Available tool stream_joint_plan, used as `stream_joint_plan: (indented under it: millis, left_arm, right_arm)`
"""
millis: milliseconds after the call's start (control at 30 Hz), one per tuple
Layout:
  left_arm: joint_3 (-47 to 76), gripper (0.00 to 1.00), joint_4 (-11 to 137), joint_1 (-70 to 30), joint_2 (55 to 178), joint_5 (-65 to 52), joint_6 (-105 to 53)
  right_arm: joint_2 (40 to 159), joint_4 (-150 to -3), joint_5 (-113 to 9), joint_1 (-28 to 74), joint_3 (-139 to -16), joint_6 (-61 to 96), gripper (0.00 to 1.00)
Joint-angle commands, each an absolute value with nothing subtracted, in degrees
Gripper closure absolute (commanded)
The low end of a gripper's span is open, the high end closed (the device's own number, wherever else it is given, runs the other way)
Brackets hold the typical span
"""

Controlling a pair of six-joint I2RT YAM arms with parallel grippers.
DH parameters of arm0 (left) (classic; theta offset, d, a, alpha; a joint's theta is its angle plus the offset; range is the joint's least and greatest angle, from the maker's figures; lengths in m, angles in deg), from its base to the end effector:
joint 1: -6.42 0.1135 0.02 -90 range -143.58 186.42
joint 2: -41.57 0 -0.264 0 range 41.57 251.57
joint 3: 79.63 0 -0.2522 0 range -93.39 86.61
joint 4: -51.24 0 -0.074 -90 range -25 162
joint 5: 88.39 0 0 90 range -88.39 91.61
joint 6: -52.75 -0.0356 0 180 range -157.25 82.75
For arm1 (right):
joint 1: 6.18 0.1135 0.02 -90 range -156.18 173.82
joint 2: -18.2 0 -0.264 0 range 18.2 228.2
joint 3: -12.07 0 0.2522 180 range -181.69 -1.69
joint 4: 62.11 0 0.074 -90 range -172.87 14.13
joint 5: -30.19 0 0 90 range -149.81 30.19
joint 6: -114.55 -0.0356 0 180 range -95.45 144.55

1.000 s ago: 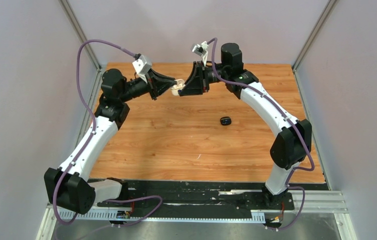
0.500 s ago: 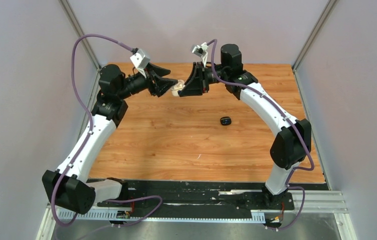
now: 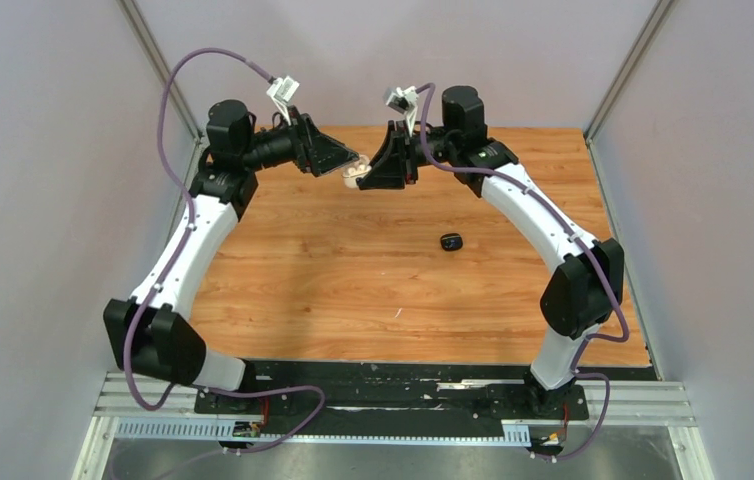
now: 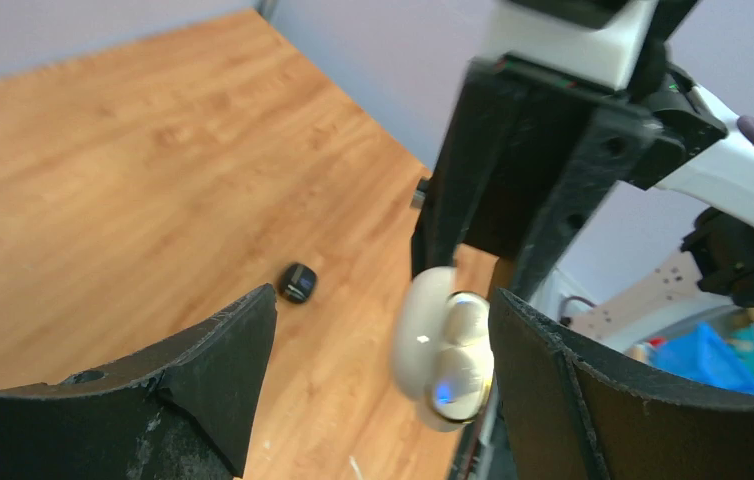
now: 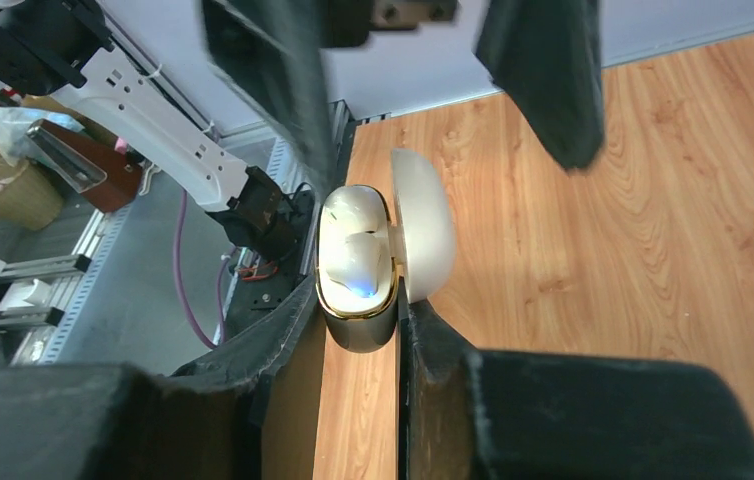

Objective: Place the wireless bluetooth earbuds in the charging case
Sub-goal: Close the charging case, then place the charging case at the center of the board.

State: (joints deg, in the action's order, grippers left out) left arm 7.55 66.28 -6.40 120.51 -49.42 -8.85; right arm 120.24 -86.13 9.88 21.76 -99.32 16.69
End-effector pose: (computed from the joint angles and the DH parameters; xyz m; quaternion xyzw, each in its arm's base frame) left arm 0.2967 -0.0959 0.4311 0.2113 0.6795 -0.5103 0.4829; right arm 0.3443 0.2204 0.3908 -0.4570 0.5789 0.5845 0.3382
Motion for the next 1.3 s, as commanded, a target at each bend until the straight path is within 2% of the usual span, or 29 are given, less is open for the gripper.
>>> stream_joint_plan:
  millis: [0, 300, 700, 800, 1033, 1267]
  left_arm:
    - [6.99, 0.17, 61.75, -5.25, 124.80, -59.41, 2.76]
    - [7.09, 0.21, 54.79, -5.27, 126.10, -68.07, 8.00]
    - [8.19, 0.26, 52.30, -5.23, 124.44, -70.02, 9.40]
    - [7.76, 0.30, 53.76, -4.39, 123.83, -66.75, 7.11]
    - [2.01, 0.22, 75.97, -0.43, 121.45, -49.04, -14.06]
    - [6.48, 0.22, 86.42, -0.13, 119.13, -36.59, -21.31]
  right_arm:
    - [120.90, -86.41, 9.32, 21.51, -103.81, 20.21, 1.00]
    - [122.63, -86.77, 6.26, 21.60, -104.67, 19.71, 1.00]
    - [124.22, -86.73, 2.31, 21.42, -104.97, 17.86, 1.00]
    - [123.63, -87.06, 1.61, 21.05, -102.97, 18.44, 1.00]
    - [119.68, -89.41, -4.07, 16.18, -86.83, 12.96, 1.00]
    - [122.99, -93.78, -8.15, 14.91, -77.09, 9.39, 1.00]
